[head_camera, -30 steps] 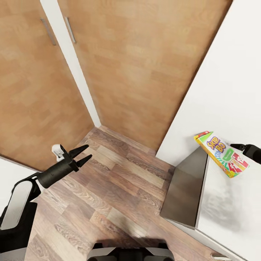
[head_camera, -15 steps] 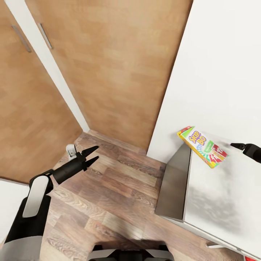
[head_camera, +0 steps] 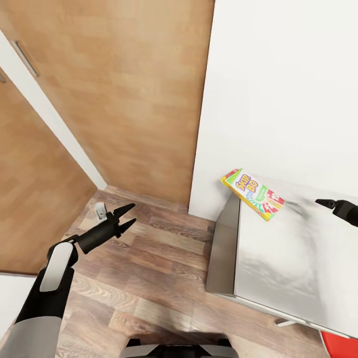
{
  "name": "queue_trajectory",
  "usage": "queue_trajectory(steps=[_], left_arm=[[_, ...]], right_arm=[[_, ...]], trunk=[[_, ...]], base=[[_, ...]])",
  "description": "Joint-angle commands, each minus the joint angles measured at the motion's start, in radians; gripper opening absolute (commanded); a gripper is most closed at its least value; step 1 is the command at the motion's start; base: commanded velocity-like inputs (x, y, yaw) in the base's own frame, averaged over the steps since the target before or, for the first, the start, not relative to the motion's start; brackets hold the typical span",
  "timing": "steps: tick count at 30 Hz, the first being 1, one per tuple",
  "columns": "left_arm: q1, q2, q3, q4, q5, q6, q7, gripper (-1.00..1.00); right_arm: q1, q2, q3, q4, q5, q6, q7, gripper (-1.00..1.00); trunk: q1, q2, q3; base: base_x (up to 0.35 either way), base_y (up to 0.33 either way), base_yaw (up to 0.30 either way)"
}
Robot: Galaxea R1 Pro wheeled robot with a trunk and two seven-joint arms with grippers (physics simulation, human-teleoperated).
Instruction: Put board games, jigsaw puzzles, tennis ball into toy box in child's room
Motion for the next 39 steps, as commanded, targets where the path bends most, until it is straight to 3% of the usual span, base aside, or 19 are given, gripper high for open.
queue_trajectory(steps=[1, 6, 7, 13, 18, 23, 34, 39], left_arm=[[-0.005, 0.002, 0.001, 0.018, -0.008, 0.003, -0.031, 1.00], [-0.016, 0.021, -0.001, 0.056, -0.021, -0.002, -0.145, 1.00], [-0.016, 0.021, -0.001, 0.056, -0.021, -0.002, -0.145, 1.00], [-0.017, 0.076, -0.001, 0.095, -0.066, -0.017, -0.246, 1.00], [-0.018, 0.102, -0.001, 0.137, -0.093, -0.055, -0.309, 1.00], [-0.018, 0.113, -0.003, 0.154, -0.105, -0.079, -0.345, 1.00], [-0.017, 0.116, -0.005, 0.139, -0.114, -0.096, -0.359, 1.00], [-0.016, 0.113, -0.004, 0.133, -0.149, -0.098, -0.354, 1.00]], right_arm=[[0.000, 0.001, -0.001, -0.003, -0.010, 0.004, -0.010, 1.00], [0.006, 0.003, -0.005, -0.015, -0.011, 0.004, -0.010, 1.00], [0.006, 0.003, -0.005, -0.015, -0.011, 0.004, -0.010, 1.00], [0.013, 0.005, -0.006, -0.049, -0.011, 0.004, -0.010, 1.00], [0.022, 0.006, -0.007, -0.077, -0.012, 0.004, -0.010, 1.00], [0.026, 0.006, -0.007, -0.092, -0.014, 0.004, -0.009, 1.00], [0.027, 0.001, -0.008, -0.101, -0.018, 0.004, -0.009, 1.00], [0.027, 0.001, -0.008, -0.102, -0.021, 0.004, -0.009, 1.00]], trunk=[[0.001, -0.002, 0.000], [0.001, -0.002, 0.004], [0.001, -0.002, 0.005], [0.001, -0.002, 0.010], [0.001, -0.002, 0.014], [0.001, -0.002, 0.018], [0.001, -0.002, 0.027], [0.001, -0.002, 0.030]], base=[[0.000, 0.000, -0.251], [0.000, 0.000, -0.251], [0.000, 0.000, -0.251], [0.000, 0.000, -0.251], [0.000, 0.000, -0.251], [0.000, 0.000, -0.254], [0.000, 0.000, -0.256], [0.000, 0.000, -0.258]])
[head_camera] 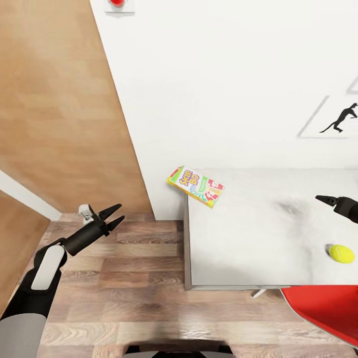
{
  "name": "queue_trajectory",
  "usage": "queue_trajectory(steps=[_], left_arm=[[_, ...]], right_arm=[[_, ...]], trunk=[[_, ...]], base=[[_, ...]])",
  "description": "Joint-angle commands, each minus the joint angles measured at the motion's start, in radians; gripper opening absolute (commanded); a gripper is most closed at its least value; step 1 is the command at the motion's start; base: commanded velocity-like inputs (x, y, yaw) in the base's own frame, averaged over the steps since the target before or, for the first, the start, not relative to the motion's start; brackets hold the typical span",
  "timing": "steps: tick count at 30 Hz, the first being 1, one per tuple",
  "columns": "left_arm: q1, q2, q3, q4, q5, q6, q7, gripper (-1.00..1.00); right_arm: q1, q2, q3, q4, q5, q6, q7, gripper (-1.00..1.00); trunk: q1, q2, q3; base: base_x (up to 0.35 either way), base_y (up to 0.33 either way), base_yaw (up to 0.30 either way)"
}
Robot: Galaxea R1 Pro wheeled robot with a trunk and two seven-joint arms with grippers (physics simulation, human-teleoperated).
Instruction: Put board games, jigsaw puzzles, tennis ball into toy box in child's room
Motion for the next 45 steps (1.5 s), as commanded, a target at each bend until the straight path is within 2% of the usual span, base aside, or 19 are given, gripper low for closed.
queue_trajectory(steps=[1, 3, 11, 17, 30, 45], left_arm=[[0.000, 0.000, 0.003, -0.001, -0.014, 0.004, -0.001, 1.00], [0.001, 0.001, 0.008, -0.004, -0.041, 0.004, 0.000, 1.00], [0.008, 0.007, 0.016, -0.008, -0.081, 0.003, 0.002, 1.00], [0.010, 0.007, 0.018, -0.008, -0.091, -0.001, 0.002, 1.00], [0.025, 0.009, 0.018, -0.002, -0.098, -0.086, 0.004, 1.00], [0.030, 0.006, 0.013, 0.003, -0.101, -0.103, 0.008, 1.00]], right_arm=[[-0.001, 0.000, 0.000, -0.001, -0.011, 0.004, -0.010, 1.00], [-0.001, -0.001, 0.000, -0.001, -0.013, 0.004, -0.010, 1.00], [-0.001, 0.000, 0.002, -0.002, -0.015, 0.004, -0.010, 1.00], [-0.001, 0.001, 0.003, -0.003, -0.015, 0.004, -0.009, 1.00], [-0.001, 0.003, 0.003, -0.003, -0.015, 0.004, -0.009, 1.00], [0.003, 0.006, 0.003, -0.003, -0.015, 0.004, -0.009, 1.00]], trunk=[[0.001, -0.002, -0.001], [0.001, -0.002, 0.001], [0.001, -0.002, 0.003], [0.001, -0.002, 0.004], [0.001, -0.002, 0.004], [0.001, -0.002, 0.004]], base=[[0.000, 0.000, -0.255], [0.000, 0.000, -0.219], [0.001, 0.000, -0.113], [0.052, 0.007, -0.033], [0.232, 0.085, -0.007], [0.148, 0.057, -0.001]])
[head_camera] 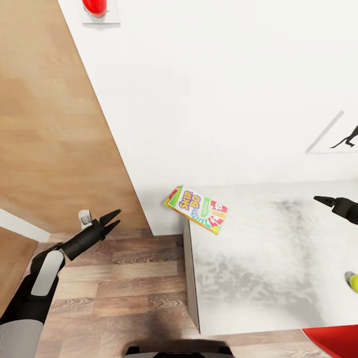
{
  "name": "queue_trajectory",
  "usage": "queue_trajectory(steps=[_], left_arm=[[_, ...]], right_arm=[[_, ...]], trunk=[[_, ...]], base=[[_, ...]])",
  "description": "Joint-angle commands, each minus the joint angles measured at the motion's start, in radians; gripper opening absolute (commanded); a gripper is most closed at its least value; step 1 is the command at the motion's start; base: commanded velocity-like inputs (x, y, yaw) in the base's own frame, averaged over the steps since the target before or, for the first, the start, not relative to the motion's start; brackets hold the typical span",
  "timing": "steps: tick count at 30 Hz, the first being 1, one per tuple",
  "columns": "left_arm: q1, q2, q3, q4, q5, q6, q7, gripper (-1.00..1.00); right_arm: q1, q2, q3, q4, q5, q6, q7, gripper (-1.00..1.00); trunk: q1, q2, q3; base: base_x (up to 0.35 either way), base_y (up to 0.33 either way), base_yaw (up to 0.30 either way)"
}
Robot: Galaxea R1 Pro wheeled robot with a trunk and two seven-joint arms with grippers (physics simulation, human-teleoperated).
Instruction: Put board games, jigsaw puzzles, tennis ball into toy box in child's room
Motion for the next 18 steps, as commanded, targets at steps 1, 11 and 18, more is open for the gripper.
queue_trajectory(steps=[1, 11, 18], left_arm=[[-0.001, -0.001, 0.000, 0.001, 0.002, 0.005, 0.000, 1.00], [-0.002, -0.003, 0.002, 0.002, 0.003, 0.003, 0.042, 1.00], [-0.005, 0.002, 0.008, 0.017, 0.003, 0.003, 0.054, 1.00]], right_arm=[[0.003, 0.001, 0.000, -0.001, -0.011, 0.004, -0.010, 1.00], [0.034, 0.007, 0.000, -0.001, -0.011, 0.004, -0.010, 1.00], [0.039, 0.008, 0.000, -0.001, -0.011, 0.004, -0.010, 1.00]], trunk=[[0.001, -0.002, -0.001], [0.001, -0.002, -0.001], [0.001, -0.002, -0.001]], base=[[0.032, 0.012, 0.000], [0.014, 0.006, 0.000], [0.003, 0.001, 0.000]])
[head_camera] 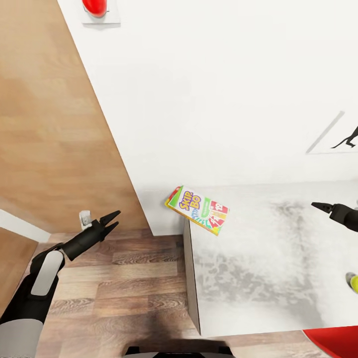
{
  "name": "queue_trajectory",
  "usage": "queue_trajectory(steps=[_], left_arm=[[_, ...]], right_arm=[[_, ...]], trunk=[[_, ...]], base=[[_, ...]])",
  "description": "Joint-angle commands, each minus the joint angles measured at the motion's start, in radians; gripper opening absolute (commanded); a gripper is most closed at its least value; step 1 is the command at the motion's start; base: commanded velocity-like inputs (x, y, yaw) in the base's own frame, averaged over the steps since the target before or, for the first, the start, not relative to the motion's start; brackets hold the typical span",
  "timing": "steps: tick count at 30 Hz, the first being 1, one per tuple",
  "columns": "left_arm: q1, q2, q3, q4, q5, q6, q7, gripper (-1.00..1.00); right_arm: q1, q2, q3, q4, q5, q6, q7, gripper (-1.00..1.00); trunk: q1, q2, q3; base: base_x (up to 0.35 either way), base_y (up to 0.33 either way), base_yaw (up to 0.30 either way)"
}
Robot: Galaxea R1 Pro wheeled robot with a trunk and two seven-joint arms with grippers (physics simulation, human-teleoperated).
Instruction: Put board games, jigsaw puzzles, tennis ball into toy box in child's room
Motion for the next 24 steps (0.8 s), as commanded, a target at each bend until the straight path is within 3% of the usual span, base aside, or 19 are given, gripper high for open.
queue_trajectory(steps=[1, 7, 18, 24], left_arm=[[-0.003, 0.002, 0.004, 0.008, 0.002, 0.006, 0.000, 1.00], [-0.027, 0.015, 0.017, 0.063, 0.002, 0.000, 0.004, 1.00], [-0.131, 0.048, 0.017, 0.233, 0.002, -0.047, 0.001, 1.00], [-0.168, 0.052, 0.016, 0.287, -0.032, -0.059, 0.000, 1.00]], right_arm=[[0.000, 0.000, 0.000, -0.001, -0.011, 0.004, -0.010, 1.00], [0.001, 0.000, 0.001, -0.001, -0.011, 0.004, -0.010, 1.00], [0.001, -0.001, -0.002, -0.001, -0.011, 0.004, -0.010, 1.00], [0.001, -0.001, -0.001, -0.001, -0.011, 0.004, -0.010, 1.00]], trunk=[[0.001, -0.002, -0.001], [0.001, -0.002, -0.001], [0.001, -0.002, -0.001], [0.001, -0.002, -0.001]], base=[[0.001, 0.001, 0.000], [0.000, 0.000, 0.000], [0.000, 0.000, -0.007], [0.000, 0.000, -0.155]])
